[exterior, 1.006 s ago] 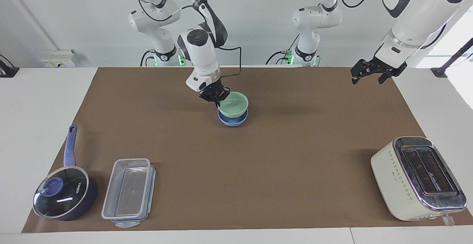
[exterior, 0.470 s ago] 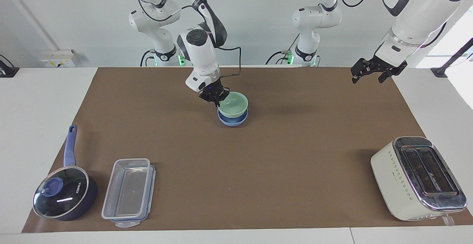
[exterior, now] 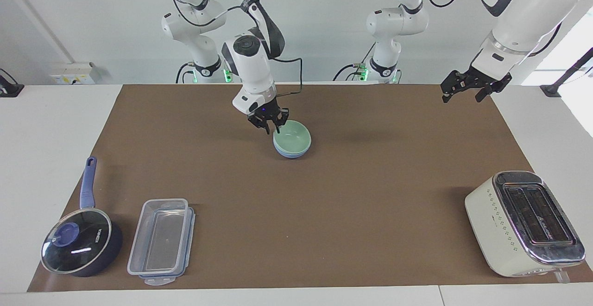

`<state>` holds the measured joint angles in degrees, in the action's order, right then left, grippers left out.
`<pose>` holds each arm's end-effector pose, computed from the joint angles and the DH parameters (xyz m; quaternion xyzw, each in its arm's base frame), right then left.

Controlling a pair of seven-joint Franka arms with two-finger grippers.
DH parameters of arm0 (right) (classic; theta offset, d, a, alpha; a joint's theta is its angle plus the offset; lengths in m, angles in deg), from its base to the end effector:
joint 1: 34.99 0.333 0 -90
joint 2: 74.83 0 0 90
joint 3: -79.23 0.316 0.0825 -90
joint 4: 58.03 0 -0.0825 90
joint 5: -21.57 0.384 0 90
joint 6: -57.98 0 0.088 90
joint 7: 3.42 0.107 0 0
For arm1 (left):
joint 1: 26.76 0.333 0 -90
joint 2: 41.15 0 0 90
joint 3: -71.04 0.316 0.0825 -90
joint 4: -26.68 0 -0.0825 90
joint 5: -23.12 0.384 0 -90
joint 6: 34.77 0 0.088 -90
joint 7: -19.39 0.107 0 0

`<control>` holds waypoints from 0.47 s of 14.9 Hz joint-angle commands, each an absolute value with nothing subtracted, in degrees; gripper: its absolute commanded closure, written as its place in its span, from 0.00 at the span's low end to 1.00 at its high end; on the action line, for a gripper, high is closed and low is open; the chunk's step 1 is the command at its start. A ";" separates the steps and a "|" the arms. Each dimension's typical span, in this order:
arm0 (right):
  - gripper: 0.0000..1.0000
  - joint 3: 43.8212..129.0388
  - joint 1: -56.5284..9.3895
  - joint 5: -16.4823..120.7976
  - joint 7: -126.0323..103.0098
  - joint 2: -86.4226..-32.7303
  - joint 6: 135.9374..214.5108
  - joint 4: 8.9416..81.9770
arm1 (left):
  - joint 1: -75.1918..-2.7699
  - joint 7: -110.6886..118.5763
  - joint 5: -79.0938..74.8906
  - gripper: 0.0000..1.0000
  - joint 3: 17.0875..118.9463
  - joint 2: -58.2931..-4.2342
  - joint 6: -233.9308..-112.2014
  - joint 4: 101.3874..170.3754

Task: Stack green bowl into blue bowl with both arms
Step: 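Lower the green bowl into the blue bowl with the right gripper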

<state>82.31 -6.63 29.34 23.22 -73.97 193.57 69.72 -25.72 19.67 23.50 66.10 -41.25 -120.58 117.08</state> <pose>0.4592 0.2826 0.3772 -0.9969 0.0037 -0.0285 0.0738 0.5445 -0.0364 0.6161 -0.9986 0.0363 0.0390 0.0046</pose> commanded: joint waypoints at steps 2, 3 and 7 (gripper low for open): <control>0.00 81.96 -8.44 30.01 22.07 -77.28 189.92 69.33 | -25.62 19.12 23.04 0.00 66.21 -43.17 -121.61 119.06; 0.00 81.95 -10.10 29.92 20.85 -78.42 188.42 69.15 | -25.62 19.30 23.04 0.00 66.21 -43.17 -121.35 119.06; 0.00 81.95 -19.32 29.30 11.36 -83.87 179.29 69.15 | -25.80 19.30 23.04 0.00 66.30 -43.17 -120.99 118.97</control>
